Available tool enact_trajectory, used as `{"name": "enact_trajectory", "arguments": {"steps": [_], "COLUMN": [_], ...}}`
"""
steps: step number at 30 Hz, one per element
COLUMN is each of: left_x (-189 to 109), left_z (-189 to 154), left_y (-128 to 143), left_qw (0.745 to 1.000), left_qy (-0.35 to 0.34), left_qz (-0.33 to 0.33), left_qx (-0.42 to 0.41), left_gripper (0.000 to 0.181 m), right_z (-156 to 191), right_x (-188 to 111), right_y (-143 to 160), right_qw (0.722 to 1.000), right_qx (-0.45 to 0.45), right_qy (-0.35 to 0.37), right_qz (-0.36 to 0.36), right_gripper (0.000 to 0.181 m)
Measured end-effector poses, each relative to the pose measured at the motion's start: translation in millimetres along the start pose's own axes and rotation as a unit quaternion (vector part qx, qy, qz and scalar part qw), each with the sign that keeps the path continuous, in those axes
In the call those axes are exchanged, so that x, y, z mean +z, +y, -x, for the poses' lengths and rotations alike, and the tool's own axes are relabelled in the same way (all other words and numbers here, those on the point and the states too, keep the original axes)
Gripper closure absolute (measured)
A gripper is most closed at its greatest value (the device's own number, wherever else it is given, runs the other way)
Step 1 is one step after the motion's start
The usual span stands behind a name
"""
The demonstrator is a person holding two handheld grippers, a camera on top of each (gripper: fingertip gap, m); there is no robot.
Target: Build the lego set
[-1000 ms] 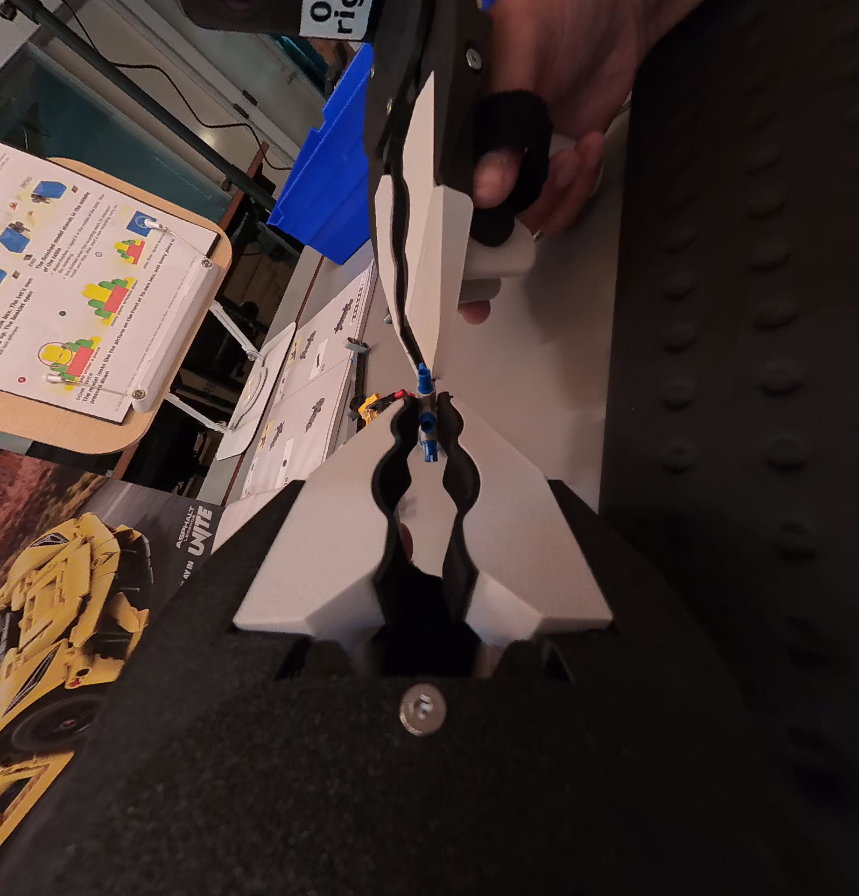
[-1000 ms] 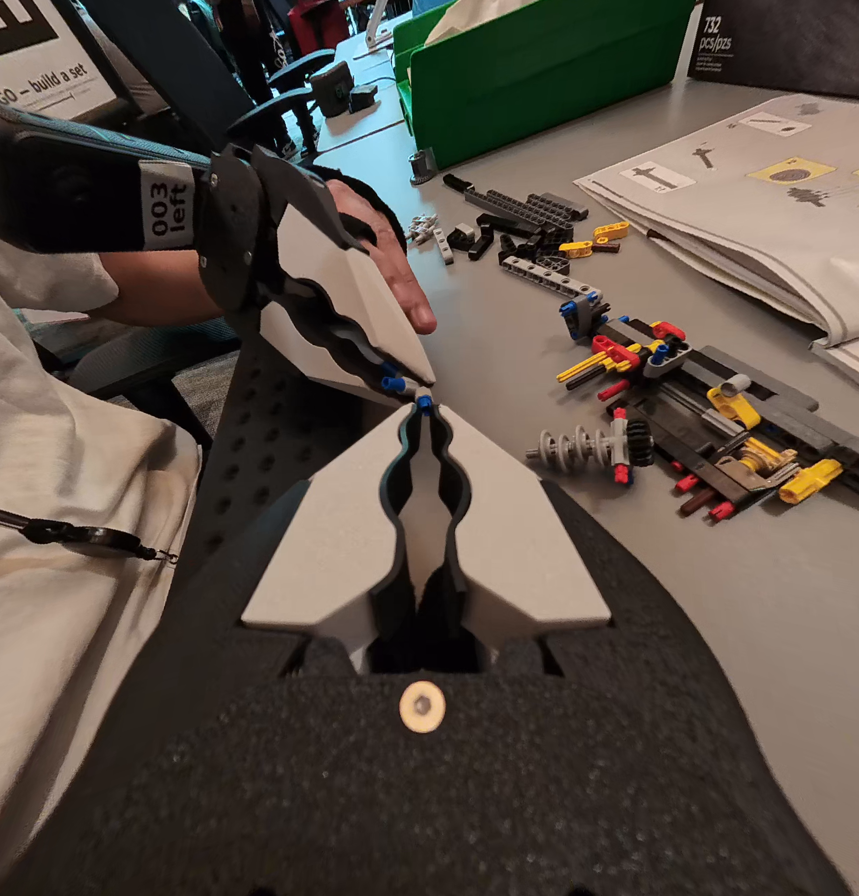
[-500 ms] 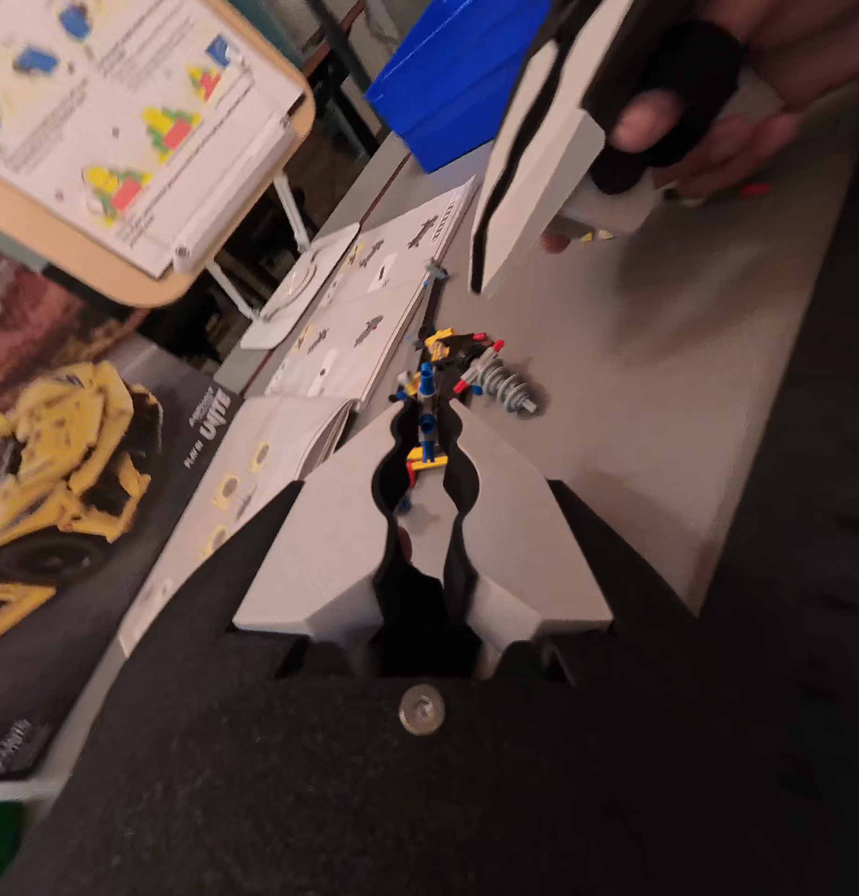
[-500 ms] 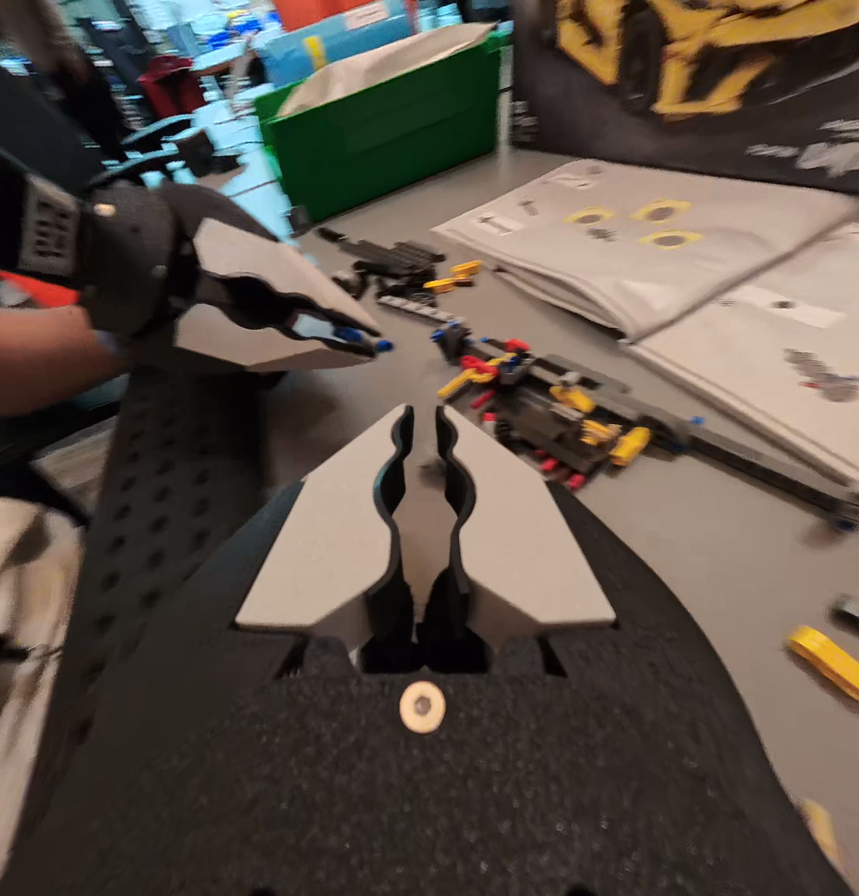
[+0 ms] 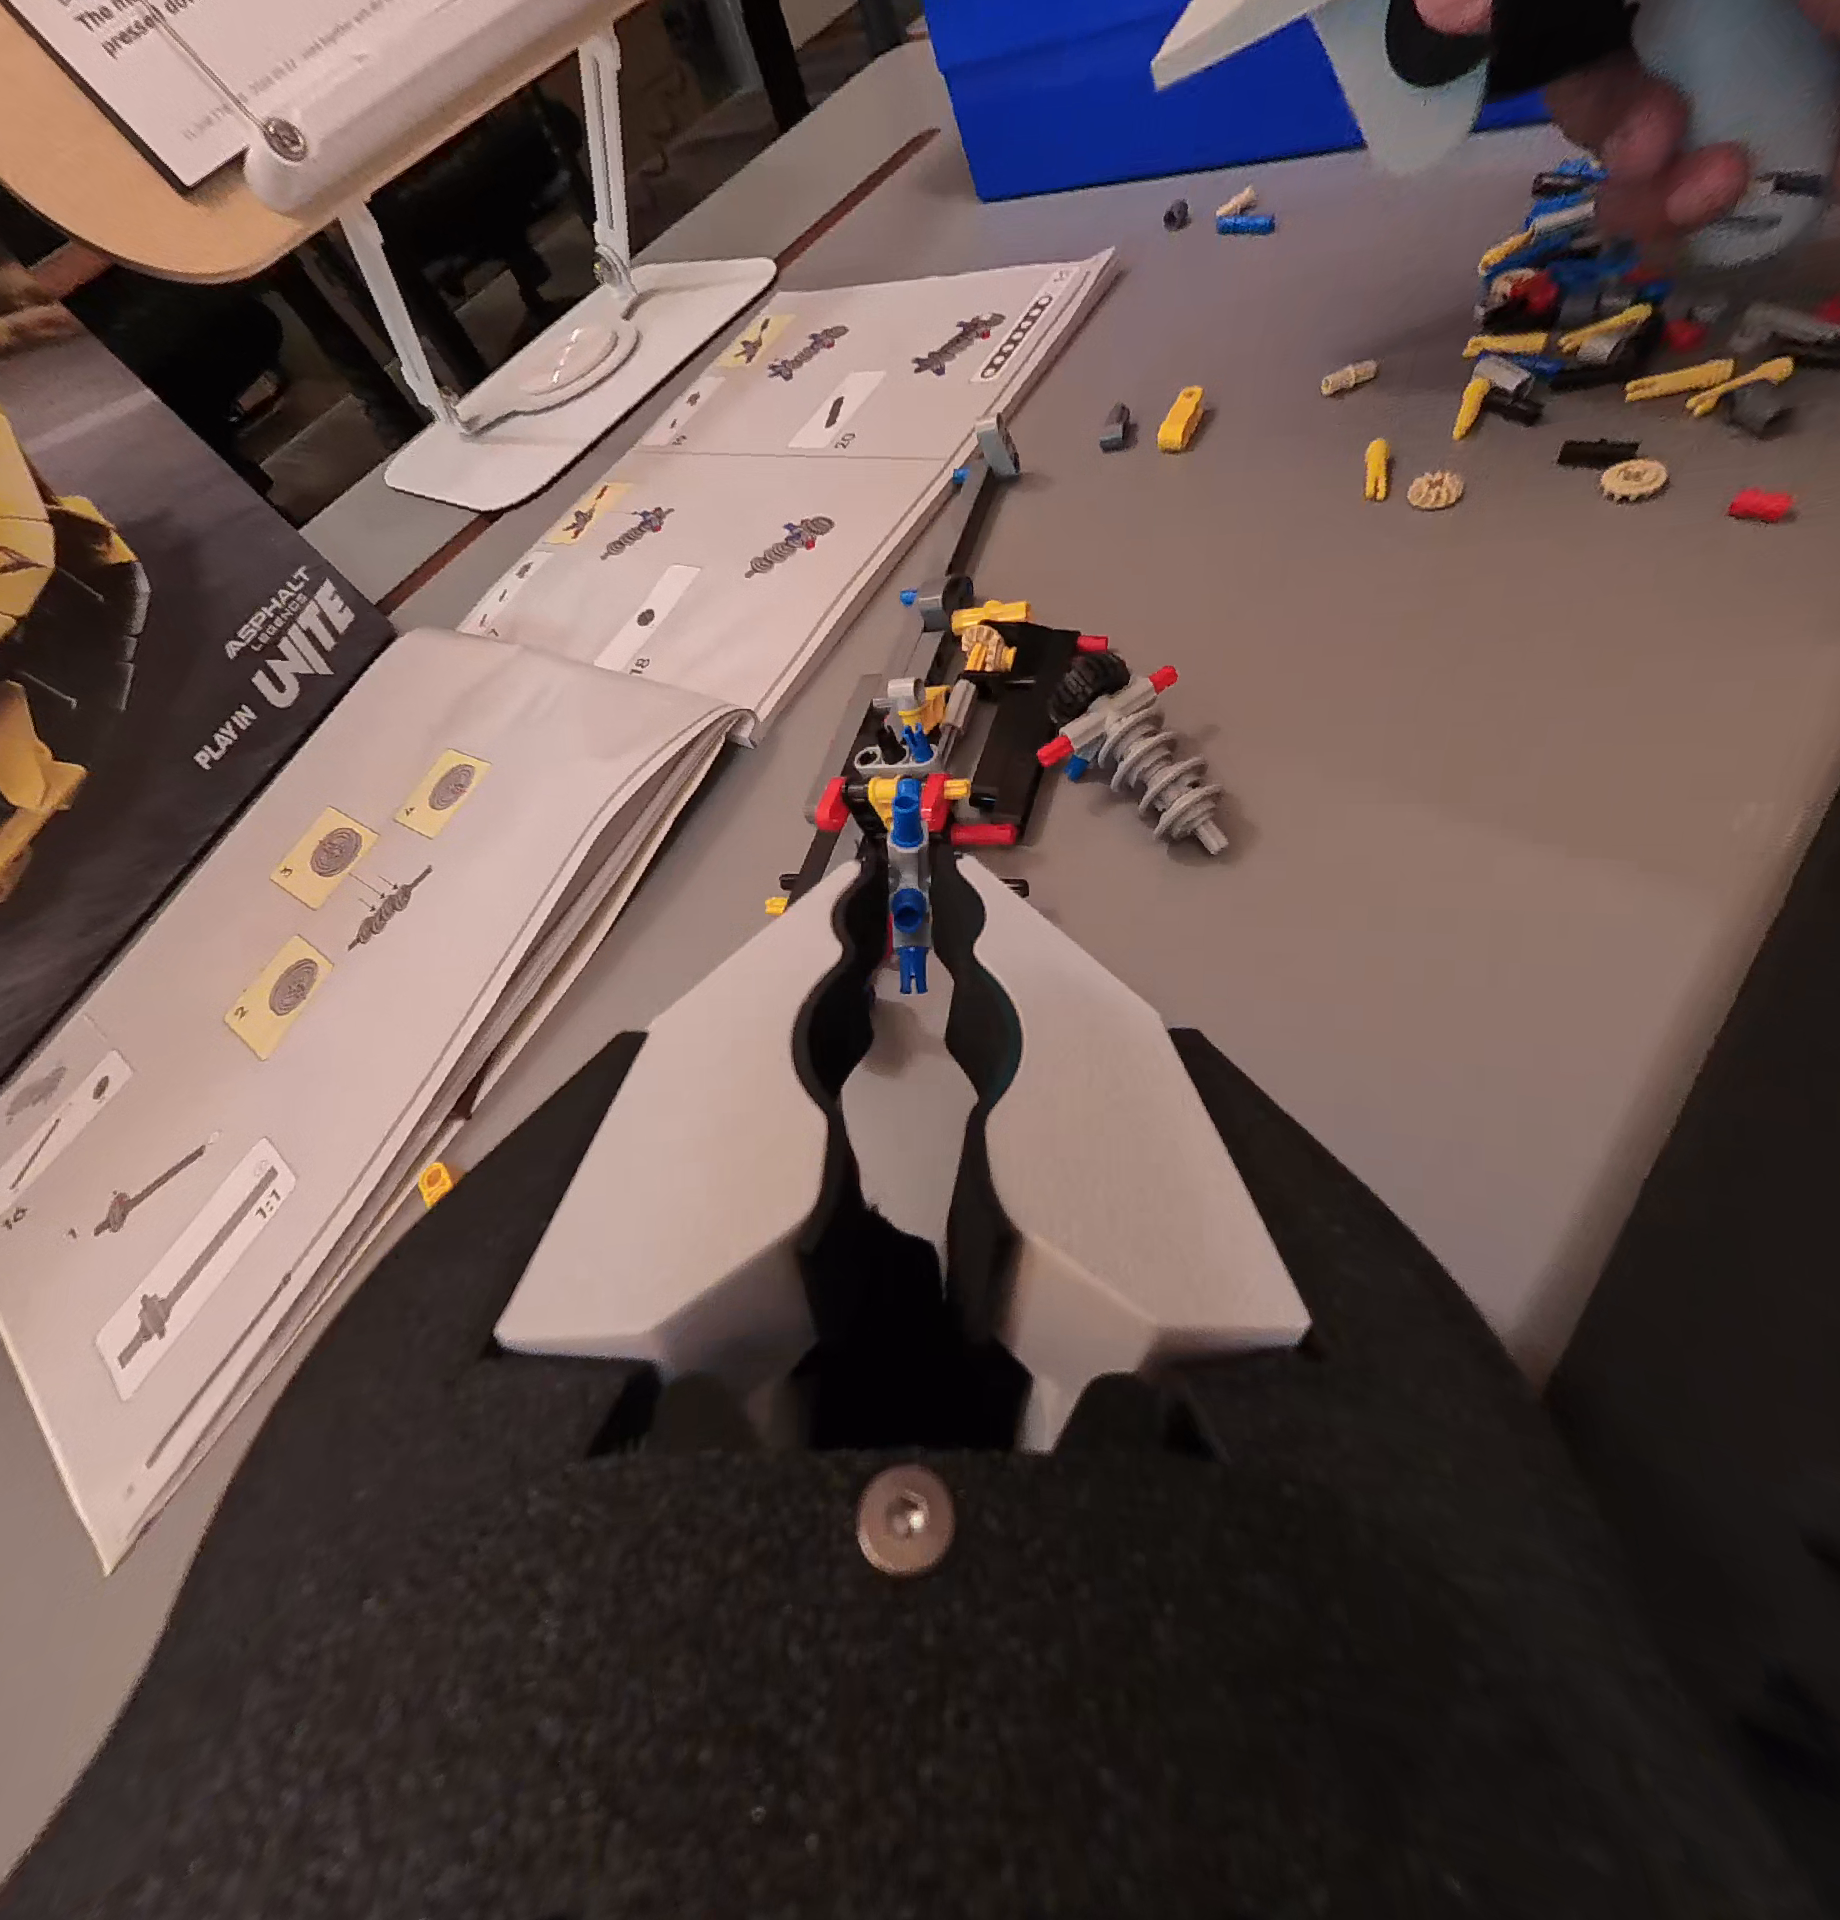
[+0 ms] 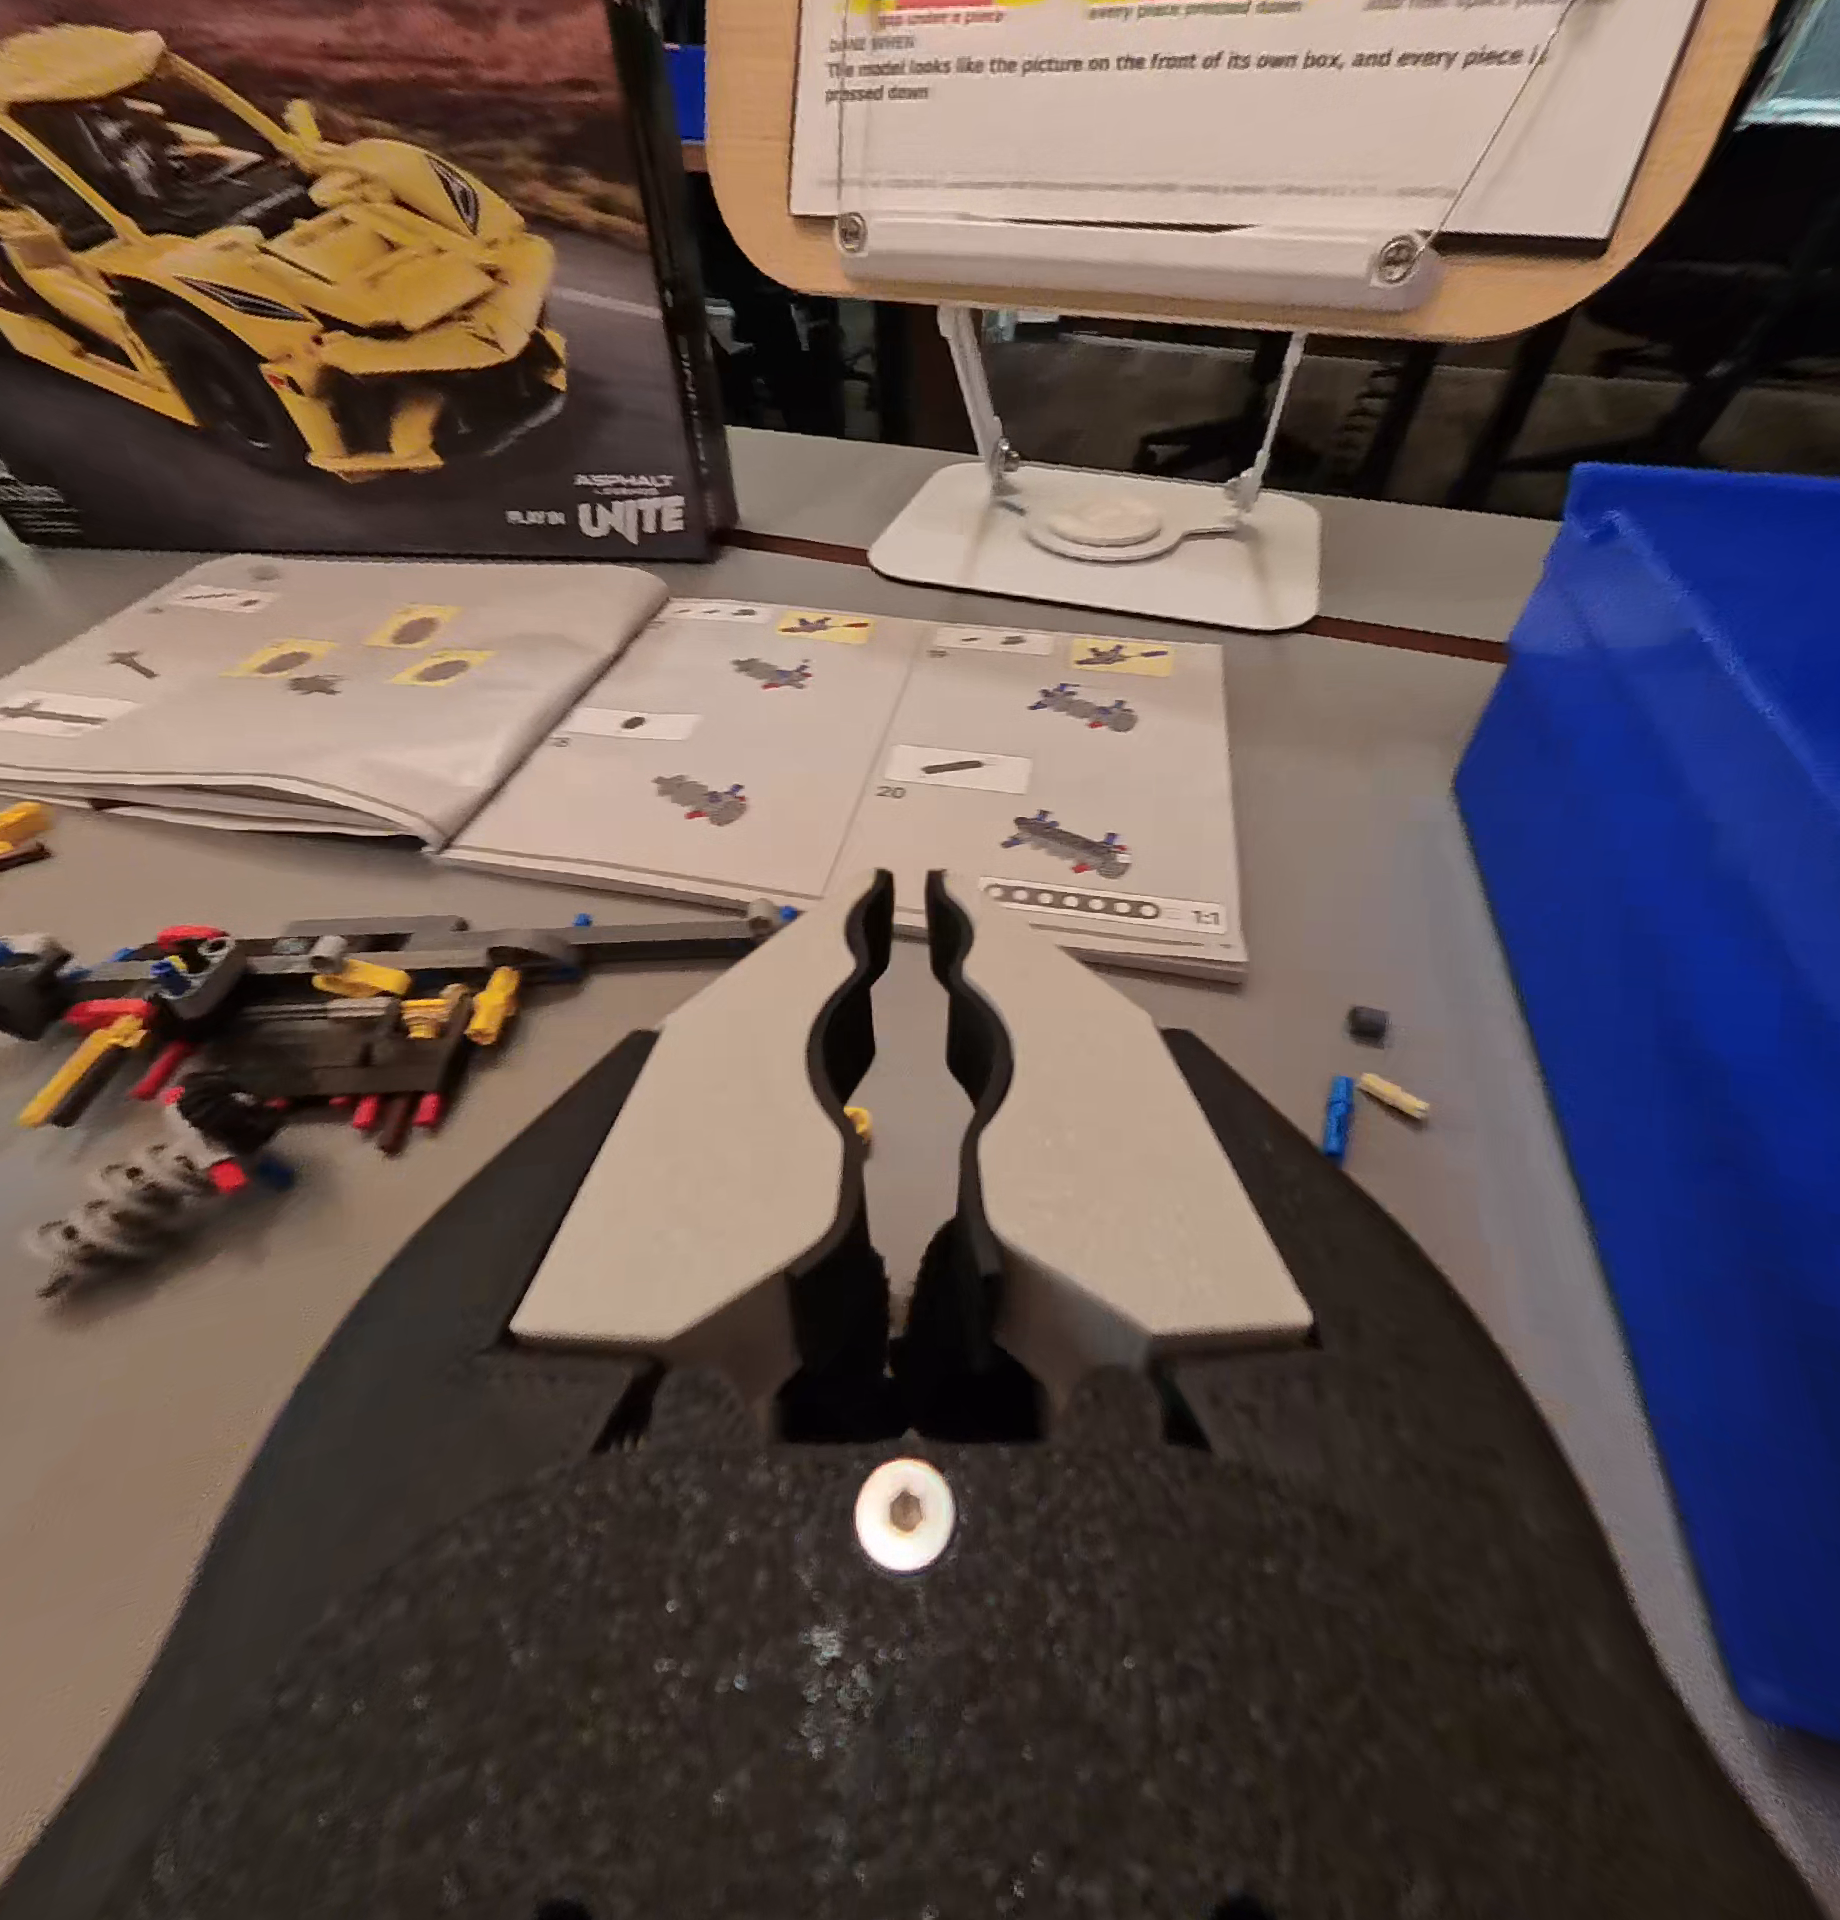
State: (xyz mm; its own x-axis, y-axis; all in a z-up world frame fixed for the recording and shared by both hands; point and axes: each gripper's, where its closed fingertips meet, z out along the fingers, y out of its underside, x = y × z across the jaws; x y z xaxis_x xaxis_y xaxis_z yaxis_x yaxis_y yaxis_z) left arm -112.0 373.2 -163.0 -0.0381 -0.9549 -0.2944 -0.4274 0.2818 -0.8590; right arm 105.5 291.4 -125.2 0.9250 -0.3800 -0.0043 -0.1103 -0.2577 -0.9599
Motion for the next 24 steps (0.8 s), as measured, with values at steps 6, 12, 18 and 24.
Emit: {"name": "enact_trajectory", "arguments": {"steps": [6,12,18,24], "left_x": [9,8,12,13], "left_z": [-11,-23,-38,-43], "left_y": [4,3,12,15], "left_qw": [0.999,0.997,0.992,0.990], "left_qy": [0.026,0.059,0.096,0.110], "left_qz": [0.018,0.013,0.043,0.055], "left_qx": [0.028,0.043,0.066,0.075], "left_gripper": [0.175,0.175,0.175,0.174], "right_z": [-4,10,17,20], "right_x": [4,7,9,6], "right_y": [3,8,9,12], "right_qw": [1.000,0.999,0.998,0.997], "right_qx": [-0.021,-0.006,0.008,0.015], "right_qy": [0.010,-0.032,-0.056,-0.069], "right_qz": [0.008,0.019,0.024,0.028], "right_gripper": [0.179,0.179,0.179,0.179]}}
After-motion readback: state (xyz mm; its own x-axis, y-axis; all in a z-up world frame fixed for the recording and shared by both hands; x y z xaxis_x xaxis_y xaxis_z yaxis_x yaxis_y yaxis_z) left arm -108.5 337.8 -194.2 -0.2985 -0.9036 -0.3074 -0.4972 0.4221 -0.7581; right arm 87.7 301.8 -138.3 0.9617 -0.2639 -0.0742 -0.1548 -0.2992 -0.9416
